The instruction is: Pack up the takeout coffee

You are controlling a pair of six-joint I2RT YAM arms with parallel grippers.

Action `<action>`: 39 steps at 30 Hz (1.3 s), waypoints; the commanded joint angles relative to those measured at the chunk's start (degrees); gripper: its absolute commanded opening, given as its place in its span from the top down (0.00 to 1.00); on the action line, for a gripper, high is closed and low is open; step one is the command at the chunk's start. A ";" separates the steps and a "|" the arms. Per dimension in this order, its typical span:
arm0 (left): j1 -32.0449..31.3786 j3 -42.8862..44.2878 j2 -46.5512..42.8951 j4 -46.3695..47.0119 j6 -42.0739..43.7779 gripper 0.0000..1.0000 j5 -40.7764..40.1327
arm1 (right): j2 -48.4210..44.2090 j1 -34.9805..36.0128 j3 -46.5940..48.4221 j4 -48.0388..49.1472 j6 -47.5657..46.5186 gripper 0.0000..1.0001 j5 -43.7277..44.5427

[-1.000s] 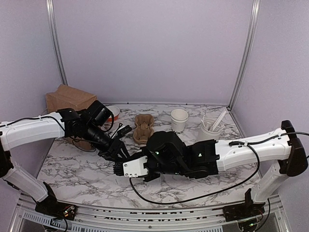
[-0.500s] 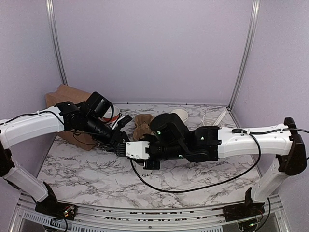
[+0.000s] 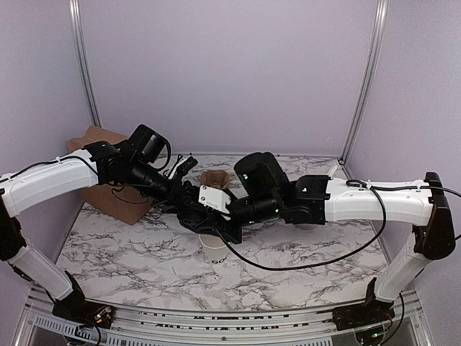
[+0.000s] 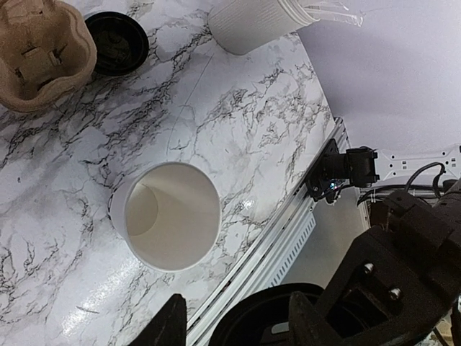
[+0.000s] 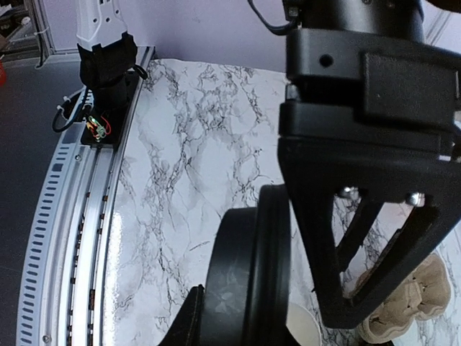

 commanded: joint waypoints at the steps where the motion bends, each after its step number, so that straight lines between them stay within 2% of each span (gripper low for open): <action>1: 0.66 3.04 1.55 -0.77 -0.84 0.51 -1.62 | -0.81 -3.58 2.03 3.35 9.12 0.84 -9.54; 6: 1.69 5.07 2.41 -0.23 -2.33 0.48 -4.82 | -0.90 -6.35 0.18 6.73 15.64 0.85 -15.92; 11: 3.70 5.92 2.19 -0.23 -3.49 0.48 -12.98 | -0.15 -9.15 -1.71 10.57 23.10 0.85 -21.45; 21: 7.35 7.04 1.80 -0.09 -2.24 0.46 -23.36 | 2.95 -10.59 -3.89 13.69 32.10 0.86 -25.41; 28: 7.95 3.12 0.25 1.72 -2.34 0.46 -23.06 | 4.95 -11.98 -5.91 16.53 39.39 0.86 -28.74; 39: 7.70 -7.64 -4.91 10.80 -6.78 0.46 -16.70 | 6.89 -16.71 -12.32 29.63 55.09 0.86 -36.35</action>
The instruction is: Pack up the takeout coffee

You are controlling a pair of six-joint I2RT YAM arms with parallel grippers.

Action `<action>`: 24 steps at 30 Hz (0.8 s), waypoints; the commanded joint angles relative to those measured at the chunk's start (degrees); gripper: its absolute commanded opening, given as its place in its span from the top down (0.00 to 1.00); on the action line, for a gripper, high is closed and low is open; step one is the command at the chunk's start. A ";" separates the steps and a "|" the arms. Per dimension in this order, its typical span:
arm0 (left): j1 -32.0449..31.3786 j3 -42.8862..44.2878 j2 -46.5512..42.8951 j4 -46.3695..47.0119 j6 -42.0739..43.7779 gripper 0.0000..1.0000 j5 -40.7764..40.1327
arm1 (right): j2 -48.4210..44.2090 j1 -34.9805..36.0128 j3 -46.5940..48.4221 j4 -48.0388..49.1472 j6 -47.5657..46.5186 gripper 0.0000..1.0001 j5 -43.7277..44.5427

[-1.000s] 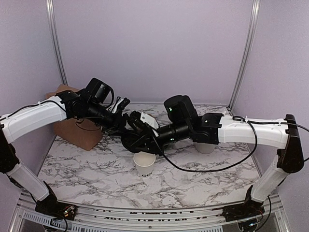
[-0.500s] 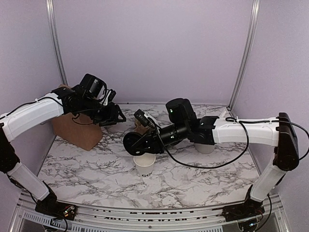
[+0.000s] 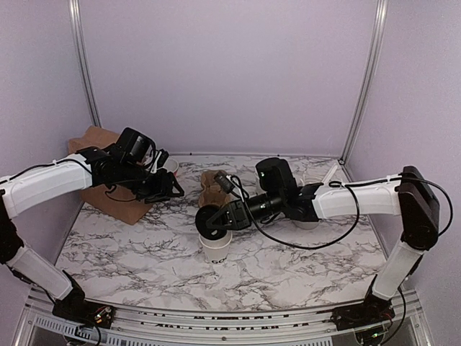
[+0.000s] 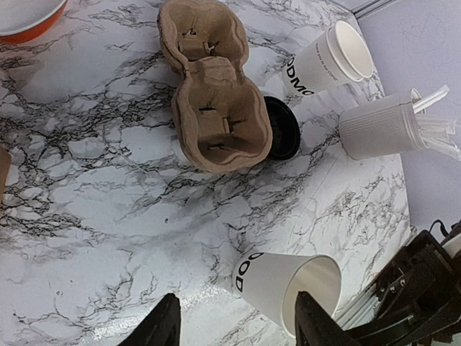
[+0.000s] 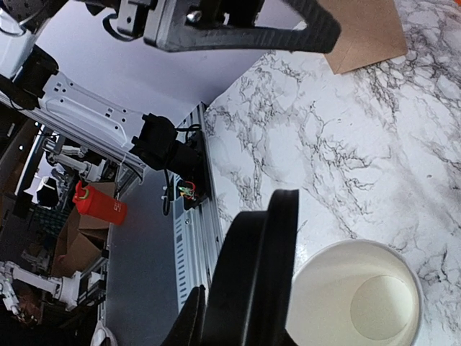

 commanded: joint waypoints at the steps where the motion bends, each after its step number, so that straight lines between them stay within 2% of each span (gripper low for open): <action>1: -0.15 -3.28 -3.60 6.04 -2.45 0.46 4.07 | 1.58 -1.45 -0.57 8.37 8.29 0.85 -4.93; 12: -3.93 -8.32 -5.75 10.92 -5.90 0.45 5.59 | 3.57 -1.44 -1.98 14.79 16.69 0.84 -7.65; 15: -6.30 -9.44 -6.34 12.20 -6.79 0.45 5.67 | 3.79 -1.47 -2.54 15.24 17.90 0.84 -7.79; 24: -8.20 -12.65 -7.86 15.15 -8.53 0.45 5.72 | 4.78 -3.79 -4.40 15.96 19.88 0.84 -7.66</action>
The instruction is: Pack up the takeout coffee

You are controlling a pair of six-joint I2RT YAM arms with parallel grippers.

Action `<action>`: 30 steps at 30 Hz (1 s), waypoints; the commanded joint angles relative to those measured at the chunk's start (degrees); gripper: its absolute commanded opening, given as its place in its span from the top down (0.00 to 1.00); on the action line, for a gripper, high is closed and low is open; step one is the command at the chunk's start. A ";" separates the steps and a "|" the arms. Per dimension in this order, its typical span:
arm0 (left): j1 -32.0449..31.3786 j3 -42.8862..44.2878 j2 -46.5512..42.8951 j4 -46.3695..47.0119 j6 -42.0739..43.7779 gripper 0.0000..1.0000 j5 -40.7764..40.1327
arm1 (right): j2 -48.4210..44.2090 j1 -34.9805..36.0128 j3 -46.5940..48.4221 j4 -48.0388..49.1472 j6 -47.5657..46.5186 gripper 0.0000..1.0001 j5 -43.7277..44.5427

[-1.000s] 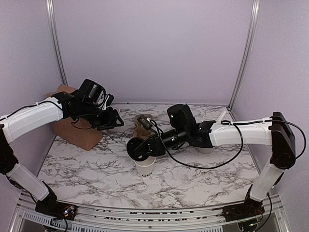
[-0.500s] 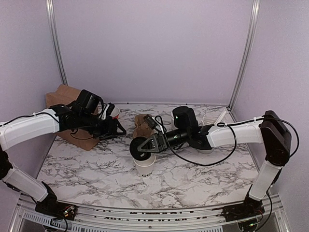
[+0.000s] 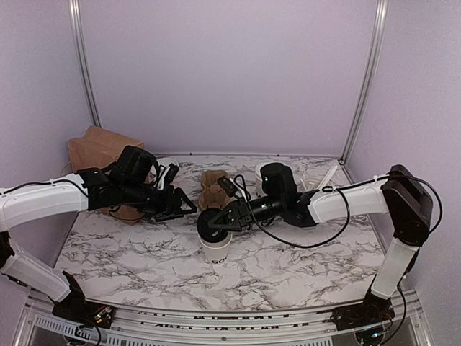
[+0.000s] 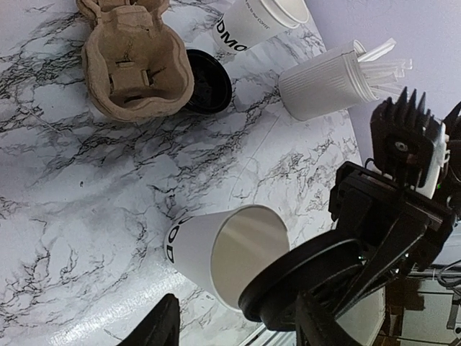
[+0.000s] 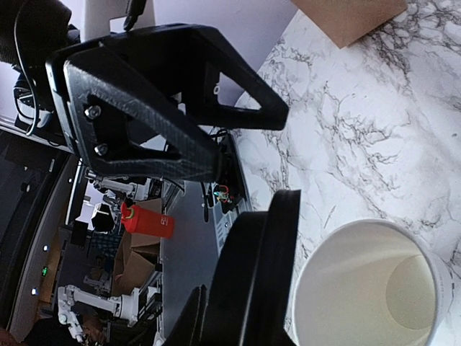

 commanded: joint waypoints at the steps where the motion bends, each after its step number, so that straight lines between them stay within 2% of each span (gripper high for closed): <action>1: -0.81 -1.53 -1.92 3.22 -1.23 0.45 0.67 | 1.28 -1.29 -0.54 2.34 2.02 0.84 -0.45; 13: -2.56 -3.24 0.47 4.96 -1.43 0.45 1.61 | 2.93 -1.71 -2.41 9.52 8.08 0.84 -2.18; 30: -3.99 -2.82 4.58 5.13 -0.82 0.45 -0.36 | 3.53 -2.23 -3.85 10.11 9.47 0.84 -2.67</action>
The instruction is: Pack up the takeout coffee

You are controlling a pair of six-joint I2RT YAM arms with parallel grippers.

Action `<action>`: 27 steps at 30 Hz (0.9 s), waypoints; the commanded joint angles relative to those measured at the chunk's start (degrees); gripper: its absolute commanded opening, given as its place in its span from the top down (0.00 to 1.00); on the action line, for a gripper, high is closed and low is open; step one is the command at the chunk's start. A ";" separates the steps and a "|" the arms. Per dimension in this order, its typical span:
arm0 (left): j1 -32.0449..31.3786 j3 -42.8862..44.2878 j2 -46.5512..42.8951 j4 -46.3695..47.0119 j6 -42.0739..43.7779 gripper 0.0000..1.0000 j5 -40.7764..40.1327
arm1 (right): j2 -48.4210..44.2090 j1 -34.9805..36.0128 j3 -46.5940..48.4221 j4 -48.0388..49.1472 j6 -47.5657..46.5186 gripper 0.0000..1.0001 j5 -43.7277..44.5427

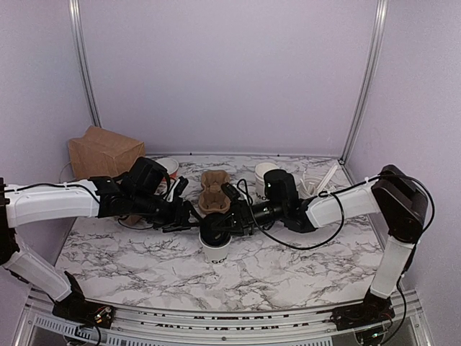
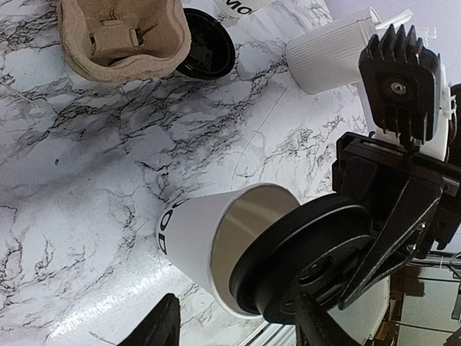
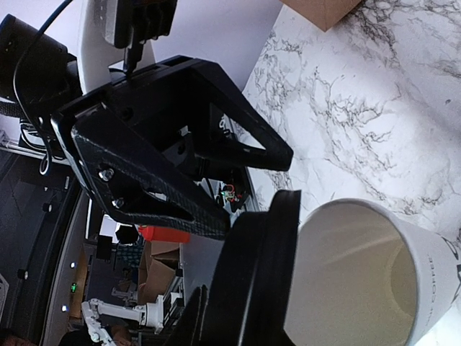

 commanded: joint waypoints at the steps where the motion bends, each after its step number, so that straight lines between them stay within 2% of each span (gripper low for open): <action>1: -0.58 -0.21 0.95 1.49 0.37 0.45 -1.06 | 0.88 -0.67 -0.19 1.35 0.38 0.84 -0.90; 17: -1.63 0.43 2.13 1.48 0.37 0.45 -1.94 | -0.97 -0.76 1.78 -10.62 -7.25 0.81 2.56; 27: -2.53 1.11 3.21 1.44 0.49 0.45 -2.25 | -1.28 -0.76 2.62 -12.92 -8.96 0.80 3.38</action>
